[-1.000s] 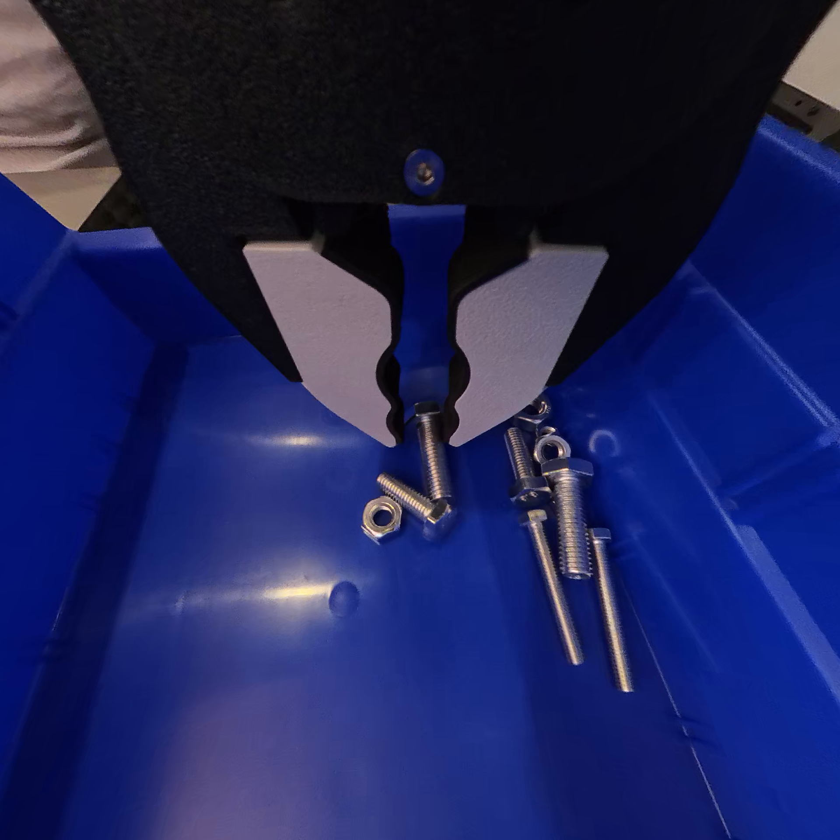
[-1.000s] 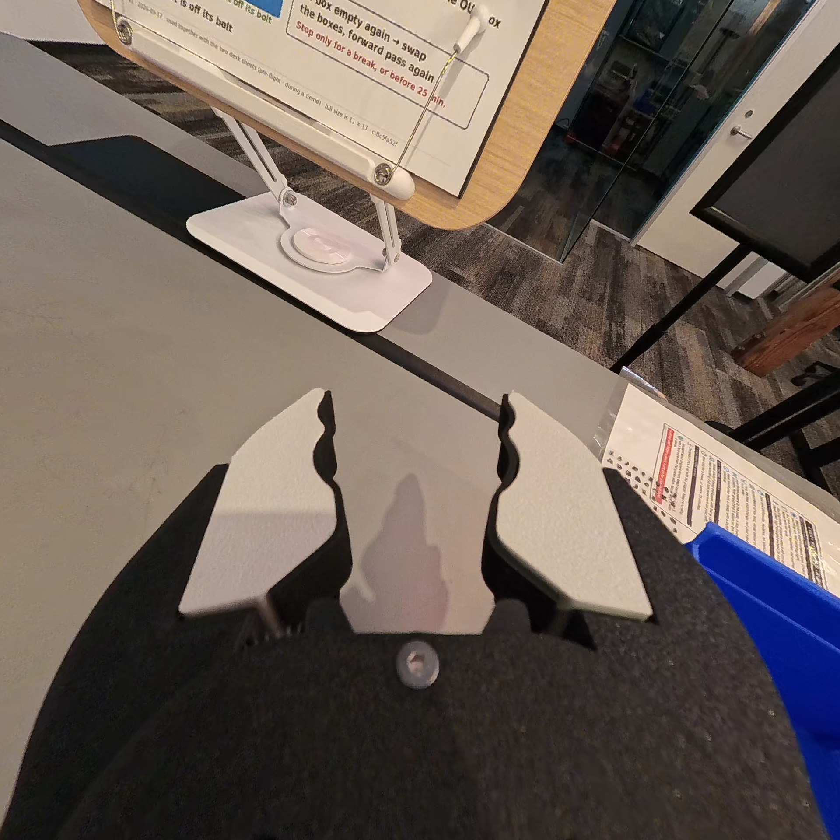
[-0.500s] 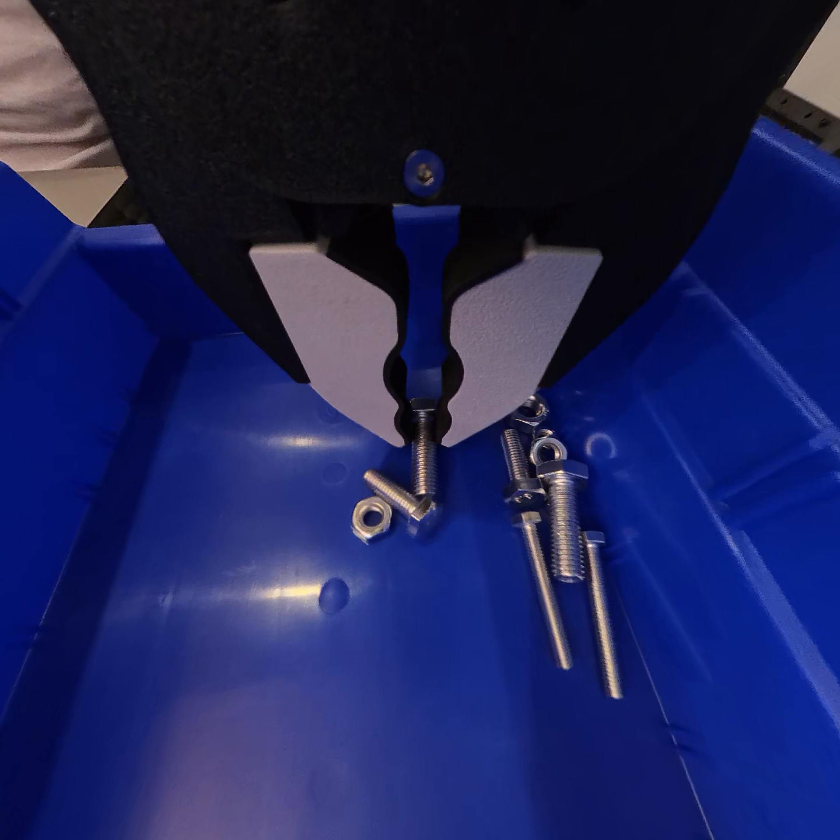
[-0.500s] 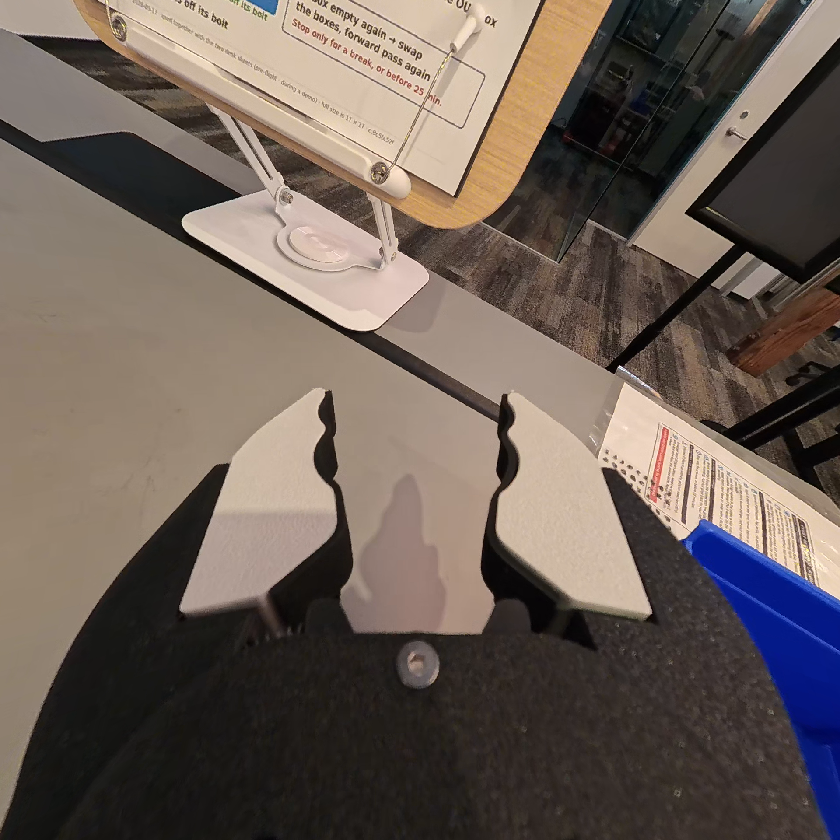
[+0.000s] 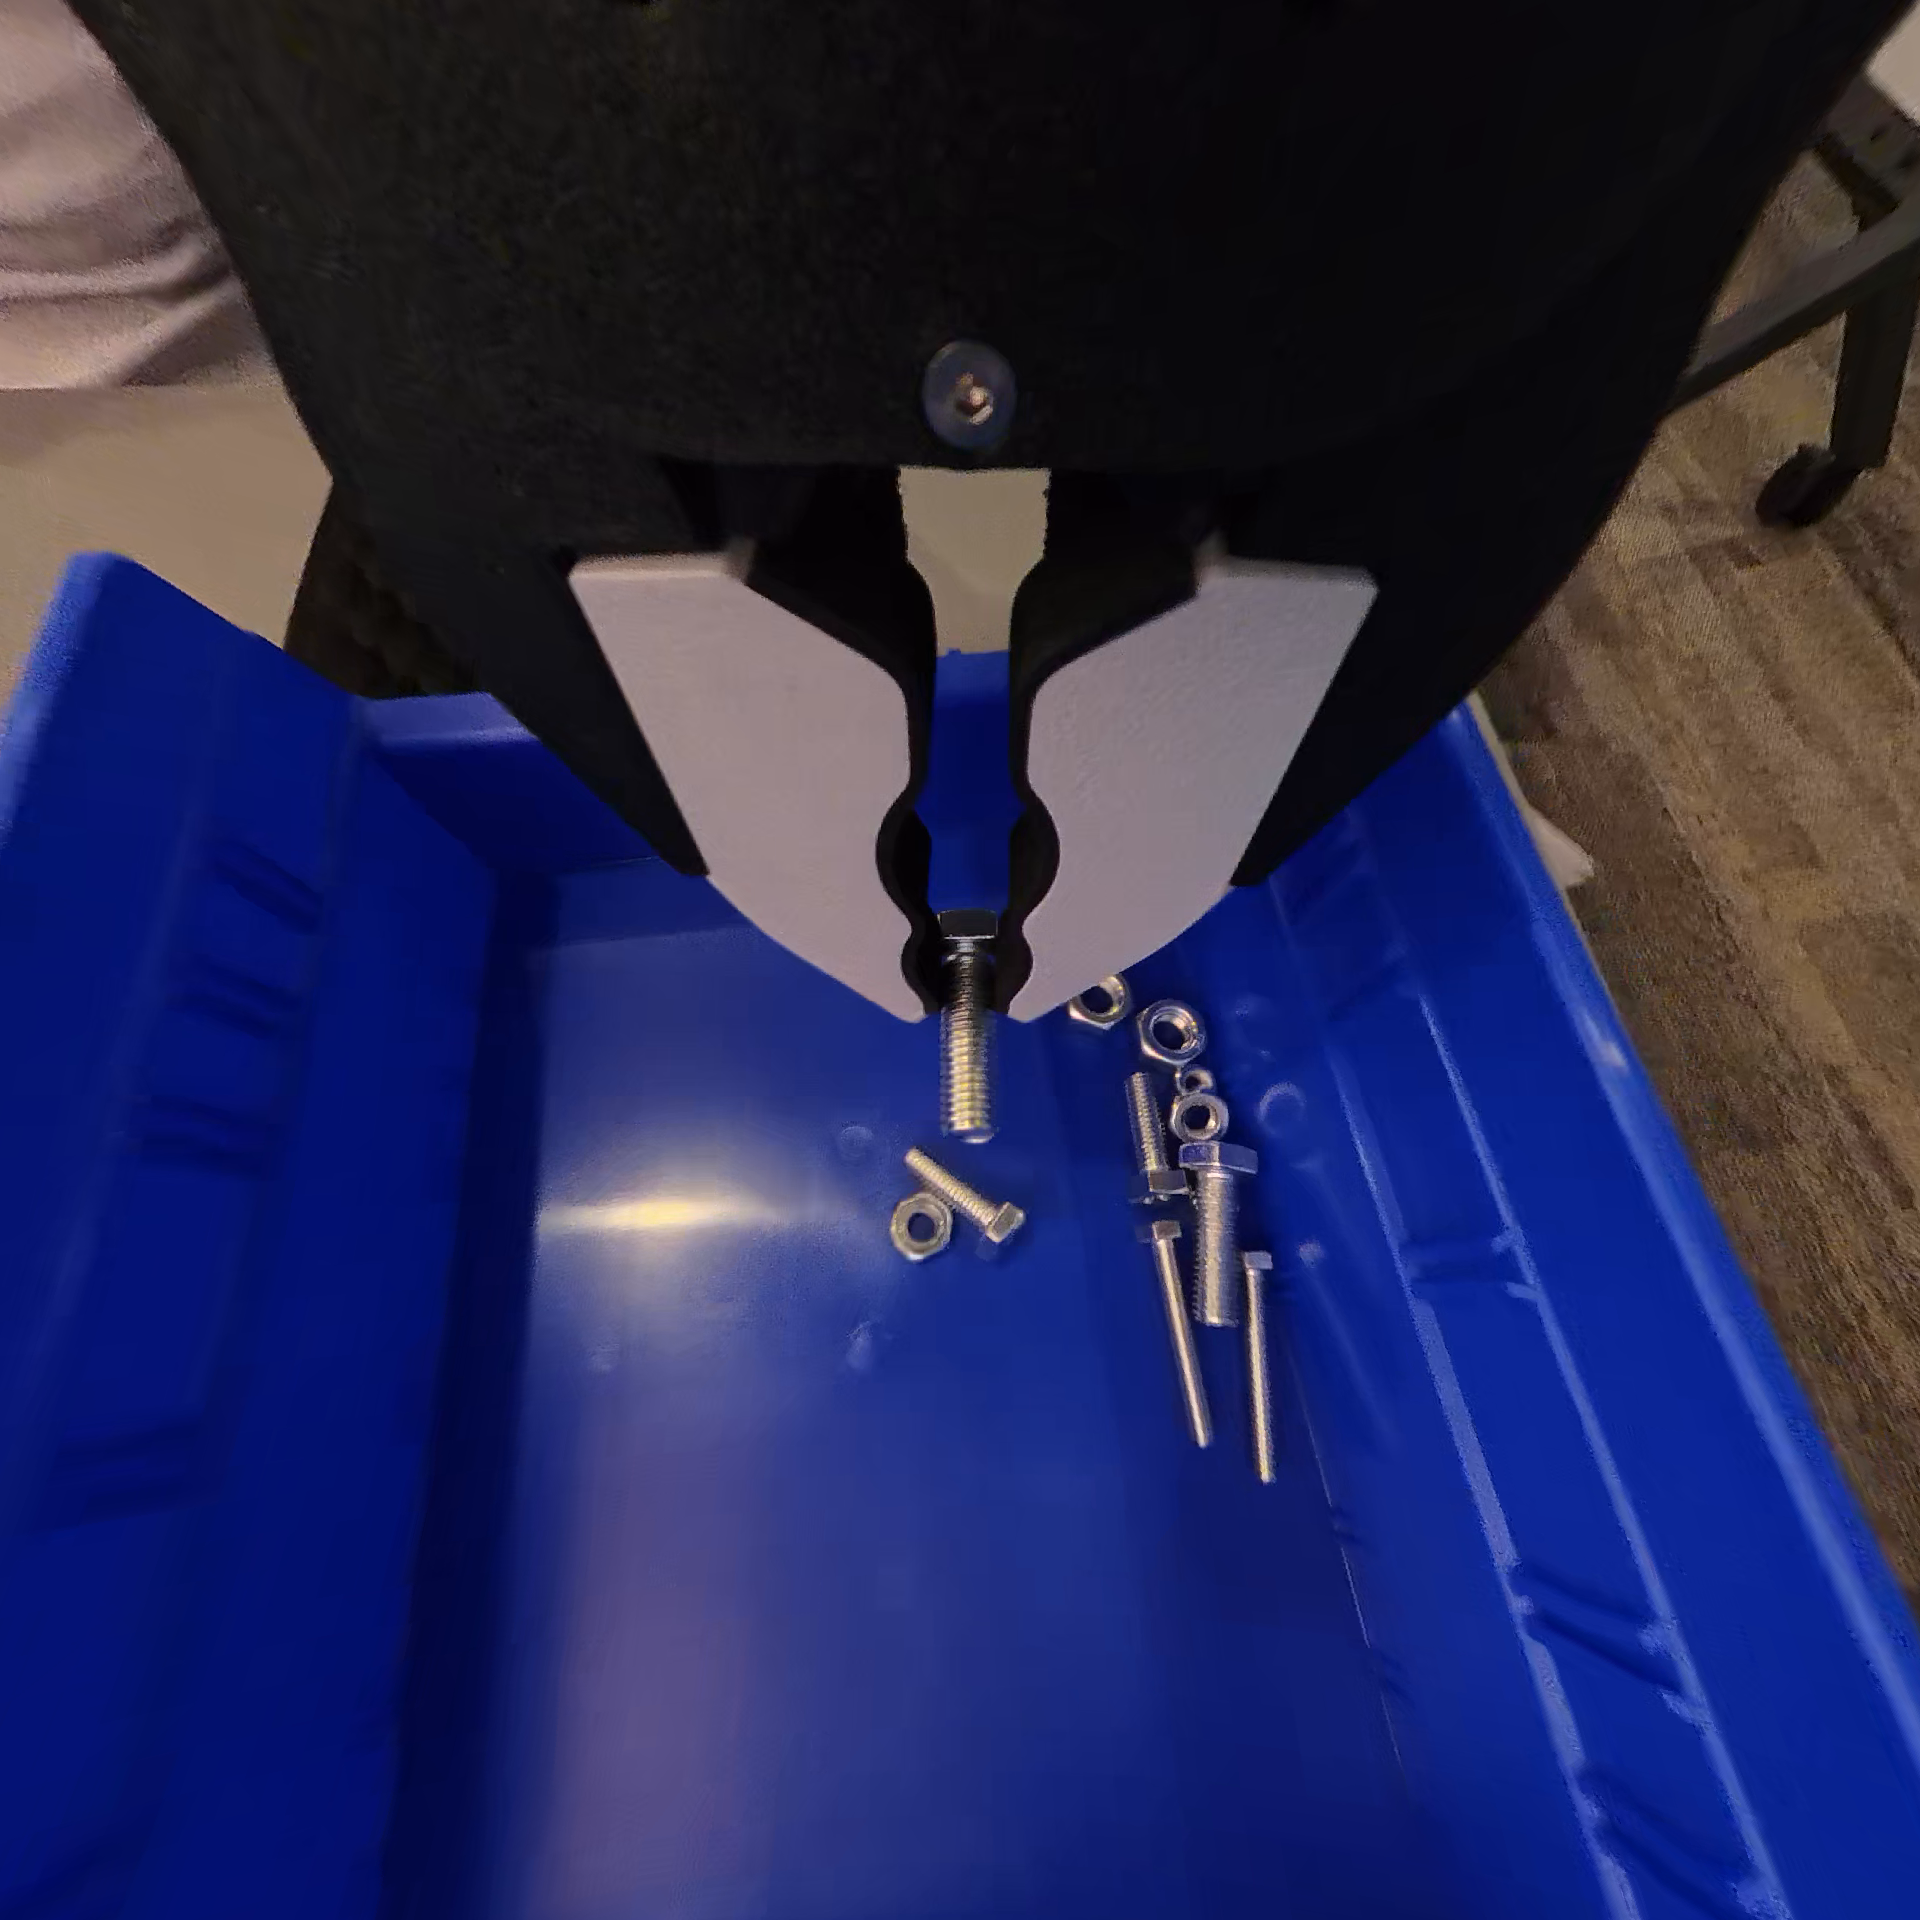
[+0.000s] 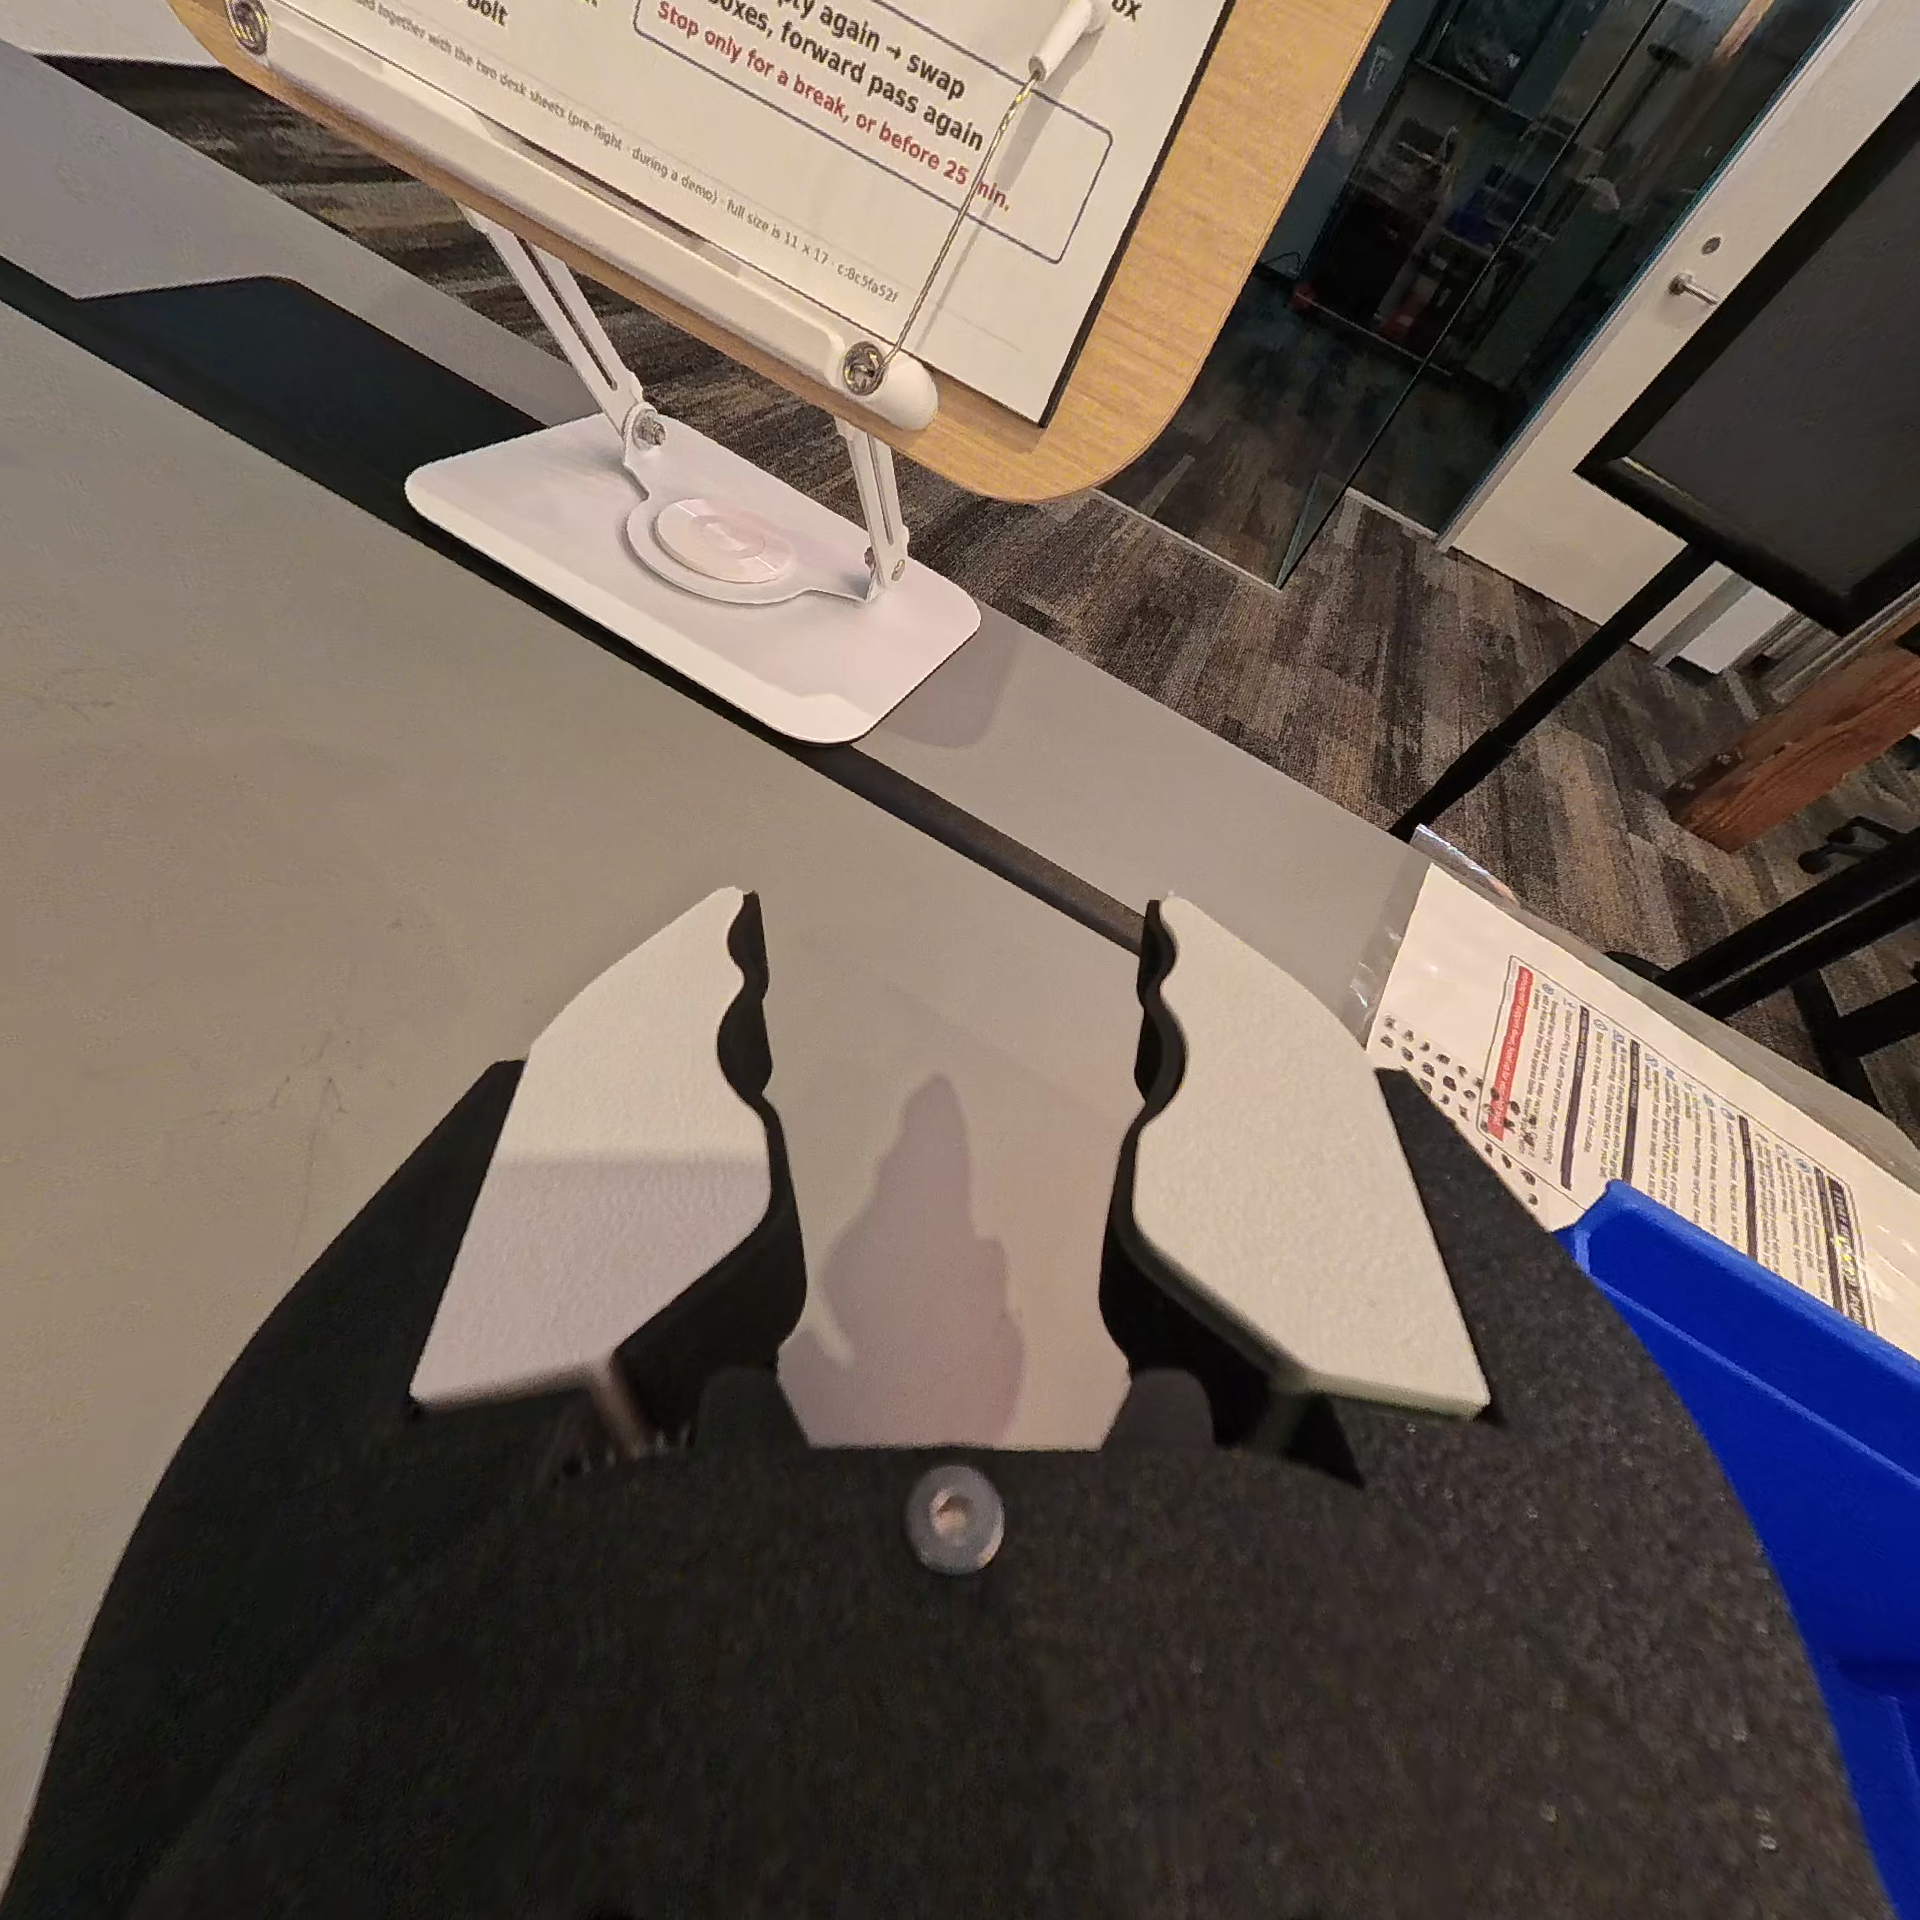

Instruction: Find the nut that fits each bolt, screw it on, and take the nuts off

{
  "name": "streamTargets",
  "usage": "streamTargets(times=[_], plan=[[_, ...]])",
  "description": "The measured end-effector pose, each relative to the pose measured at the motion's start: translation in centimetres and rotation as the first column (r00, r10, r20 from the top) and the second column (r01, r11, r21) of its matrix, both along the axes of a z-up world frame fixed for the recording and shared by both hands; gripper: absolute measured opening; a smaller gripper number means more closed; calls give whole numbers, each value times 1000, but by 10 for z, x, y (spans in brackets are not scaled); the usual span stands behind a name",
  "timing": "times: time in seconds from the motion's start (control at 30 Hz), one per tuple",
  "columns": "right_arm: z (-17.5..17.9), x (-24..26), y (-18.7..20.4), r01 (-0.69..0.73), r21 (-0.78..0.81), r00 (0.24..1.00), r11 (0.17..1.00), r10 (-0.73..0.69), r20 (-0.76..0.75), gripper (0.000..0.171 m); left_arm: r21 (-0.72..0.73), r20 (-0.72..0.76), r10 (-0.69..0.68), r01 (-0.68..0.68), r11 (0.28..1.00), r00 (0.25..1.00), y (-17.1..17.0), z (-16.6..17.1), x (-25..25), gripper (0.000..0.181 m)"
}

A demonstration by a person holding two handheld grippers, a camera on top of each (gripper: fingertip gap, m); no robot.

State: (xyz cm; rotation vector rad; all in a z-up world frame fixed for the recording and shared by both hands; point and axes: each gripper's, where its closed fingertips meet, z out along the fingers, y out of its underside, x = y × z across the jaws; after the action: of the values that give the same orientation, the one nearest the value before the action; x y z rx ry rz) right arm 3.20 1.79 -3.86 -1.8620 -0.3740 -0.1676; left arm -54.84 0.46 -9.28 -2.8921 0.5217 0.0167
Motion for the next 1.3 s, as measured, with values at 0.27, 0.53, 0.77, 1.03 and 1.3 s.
streamTargets(times=[0.27, 0.53, 0.77, 1.03, 1.3], plan=[[-2, 1, 0, 2, -5, 1000, 1000, -2, -3, 68, 245, 94, -125, 99, 964, 988, 9, 53, 37, 9], [-3, -3, 0, -9, -13, 1000, 1000, 9, -2, 68, 373, 274, -379, 266, 889, 884, 5, 82, 110, 9], [-2, -28, -2, -88, -15, 995, 996, 87, -47, 67, 463, 436, -603, 408, 787, 669, -9, 98, 213, 9], [37, -151, -48, -577, 139, 670, 805, 564, -483, 54, 458, 593, -679, 513, 726, 433, -40, 78, 315, 9], [47, -198, -75, -720, 219, 347, 659, 614, -709, 52, 591, 581, -775, 526, 612, 249, -68, 86, 364, 9]])
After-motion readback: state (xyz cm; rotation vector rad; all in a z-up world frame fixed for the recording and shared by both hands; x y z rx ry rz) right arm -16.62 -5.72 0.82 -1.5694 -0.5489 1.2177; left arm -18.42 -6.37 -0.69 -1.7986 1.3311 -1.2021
